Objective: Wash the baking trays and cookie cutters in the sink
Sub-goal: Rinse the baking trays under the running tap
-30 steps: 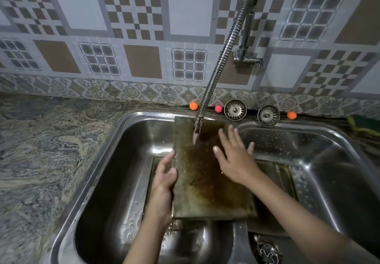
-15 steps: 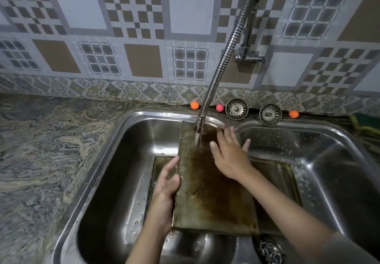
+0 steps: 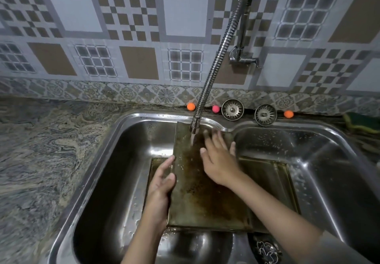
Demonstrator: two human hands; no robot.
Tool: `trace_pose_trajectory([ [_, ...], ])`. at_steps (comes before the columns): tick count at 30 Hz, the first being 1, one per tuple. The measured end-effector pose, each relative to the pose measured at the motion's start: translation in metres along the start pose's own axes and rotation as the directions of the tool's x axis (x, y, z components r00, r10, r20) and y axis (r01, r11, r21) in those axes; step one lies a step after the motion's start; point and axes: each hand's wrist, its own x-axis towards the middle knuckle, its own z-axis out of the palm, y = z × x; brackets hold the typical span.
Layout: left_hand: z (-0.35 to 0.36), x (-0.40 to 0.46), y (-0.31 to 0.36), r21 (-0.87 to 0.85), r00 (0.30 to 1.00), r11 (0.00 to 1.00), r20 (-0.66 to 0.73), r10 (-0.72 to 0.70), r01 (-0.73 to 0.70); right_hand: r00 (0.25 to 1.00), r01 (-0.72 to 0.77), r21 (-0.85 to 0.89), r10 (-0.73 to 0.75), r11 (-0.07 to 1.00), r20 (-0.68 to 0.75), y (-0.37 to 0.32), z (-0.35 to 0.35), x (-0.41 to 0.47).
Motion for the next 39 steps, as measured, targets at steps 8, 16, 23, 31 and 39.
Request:
trace_pose_trajectory([
  [8, -0.018, 0.007, 0.025, -0.052, 0.999, 0.998, -0.038, 0.020, -0.022, 0.925, 0.374, 0.004, -0.373, 0.928, 0.067, -0.005, 0.019, -0.061],
  [16, 0.007, 0.006, -0.004, 0.055, 0.996, 0.998, 0.088, -0.022, 0.018, 0.988, 0.150, -0.063, -0.152, 0.987, -0.023, -0.027, -0.007, -0.008],
  [23, -0.027, 0.010, 0.019, -0.037, 1.000, 0.999, -0.005, 0.019, -0.019, 0.956, 0.289, -0.021, -0.287, 0.957, 0.058, 0.003, 0.015, -0.048],
  [31, 0.006, 0.009, -0.006, 0.063, 1.000, 0.998, 0.016, 0.005, -0.006, 0.965, 0.261, -0.052, -0.260, 0.964, 0.028, -0.028, 0.009, -0.029],
  [39, -0.032, 0.019, 0.015, -0.020, 0.979, 1.000, -0.204, 0.019, -0.023, 0.999, 0.032, 0.439, -0.029, 0.898, -0.012, 0.027, 0.014, -0.080],
])
